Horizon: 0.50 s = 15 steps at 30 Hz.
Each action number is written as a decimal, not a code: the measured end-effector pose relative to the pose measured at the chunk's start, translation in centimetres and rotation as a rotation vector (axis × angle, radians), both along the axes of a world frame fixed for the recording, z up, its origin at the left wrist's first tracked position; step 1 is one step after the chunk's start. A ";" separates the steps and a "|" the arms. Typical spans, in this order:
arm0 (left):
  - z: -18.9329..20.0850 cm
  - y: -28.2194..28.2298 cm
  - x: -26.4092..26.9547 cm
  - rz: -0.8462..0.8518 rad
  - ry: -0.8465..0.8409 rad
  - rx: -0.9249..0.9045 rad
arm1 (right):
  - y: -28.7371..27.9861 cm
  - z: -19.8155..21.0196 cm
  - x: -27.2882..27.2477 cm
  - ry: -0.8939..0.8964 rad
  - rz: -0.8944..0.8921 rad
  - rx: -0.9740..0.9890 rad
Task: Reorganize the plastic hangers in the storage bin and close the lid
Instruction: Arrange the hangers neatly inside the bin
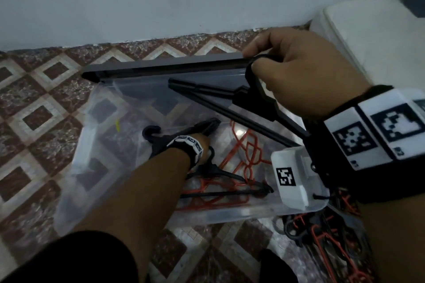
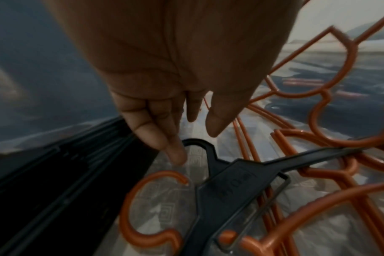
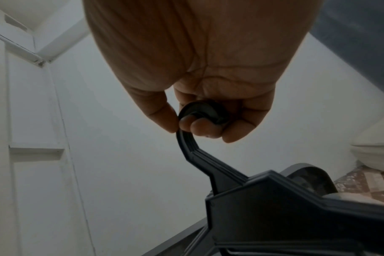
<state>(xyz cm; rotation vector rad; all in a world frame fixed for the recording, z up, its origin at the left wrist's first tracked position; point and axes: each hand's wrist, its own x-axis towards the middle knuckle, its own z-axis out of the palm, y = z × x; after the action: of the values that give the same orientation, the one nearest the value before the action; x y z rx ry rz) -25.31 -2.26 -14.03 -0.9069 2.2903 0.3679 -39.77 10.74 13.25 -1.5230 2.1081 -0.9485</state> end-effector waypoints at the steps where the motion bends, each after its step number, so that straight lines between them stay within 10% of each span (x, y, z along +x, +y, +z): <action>1: -1.6 -0.2 -0.6 -0.009 -0.015 0.023 | -0.1 -0.4 -0.3 0.010 -0.008 -0.010; 7: -5.5 -0.7 -1.8 0.104 -0.103 0.165 | -0.4 -2.0 -0.6 0.074 -0.018 0.006; 15: 5.0 0.5 0.8 -0.131 0.129 0.111 | 0.0 -0.4 -0.8 0.061 -0.090 -0.042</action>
<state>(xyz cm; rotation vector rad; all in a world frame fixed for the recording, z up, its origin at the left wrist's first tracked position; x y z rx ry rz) -24.53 -1.75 -8.99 -0.6916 2.4047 0.5037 -40.56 10.70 12.87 -1.5069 2.2291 -0.9955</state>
